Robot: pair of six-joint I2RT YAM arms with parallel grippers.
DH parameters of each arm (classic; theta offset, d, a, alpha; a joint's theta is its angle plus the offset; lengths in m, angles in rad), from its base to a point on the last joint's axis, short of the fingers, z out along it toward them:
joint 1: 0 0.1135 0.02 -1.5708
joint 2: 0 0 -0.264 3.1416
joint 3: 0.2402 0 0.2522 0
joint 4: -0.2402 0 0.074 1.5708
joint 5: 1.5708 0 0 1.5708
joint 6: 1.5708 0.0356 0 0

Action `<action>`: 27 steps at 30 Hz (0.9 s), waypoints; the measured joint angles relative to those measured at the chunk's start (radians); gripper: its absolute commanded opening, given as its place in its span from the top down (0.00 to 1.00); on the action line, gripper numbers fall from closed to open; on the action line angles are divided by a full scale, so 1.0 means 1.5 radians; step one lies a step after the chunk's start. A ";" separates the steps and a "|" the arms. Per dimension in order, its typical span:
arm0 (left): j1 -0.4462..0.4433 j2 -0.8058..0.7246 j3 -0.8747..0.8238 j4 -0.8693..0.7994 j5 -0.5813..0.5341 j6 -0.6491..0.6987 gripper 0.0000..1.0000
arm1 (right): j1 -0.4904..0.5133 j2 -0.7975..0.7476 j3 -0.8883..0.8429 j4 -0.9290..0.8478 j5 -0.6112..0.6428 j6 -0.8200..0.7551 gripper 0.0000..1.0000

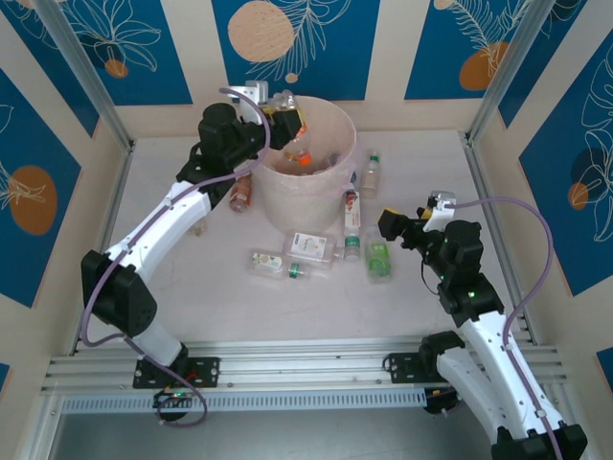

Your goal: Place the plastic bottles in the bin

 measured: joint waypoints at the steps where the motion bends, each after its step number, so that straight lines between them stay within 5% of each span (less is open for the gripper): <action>1: -0.001 0.001 0.001 -0.019 0.006 0.015 0.70 | 0.000 0.001 0.000 -0.001 0.001 0.000 0.02; 14: -0.007 0.036 0.025 -0.109 0.111 0.137 0.58 | 0.000 0.016 0.007 -0.015 0.003 0.004 0.02; 27: -0.023 0.129 0.126 -0.211 0.192 0.178 0.22 | 0.000 0.027 0.009 -0.027 0.012 0.004 0.02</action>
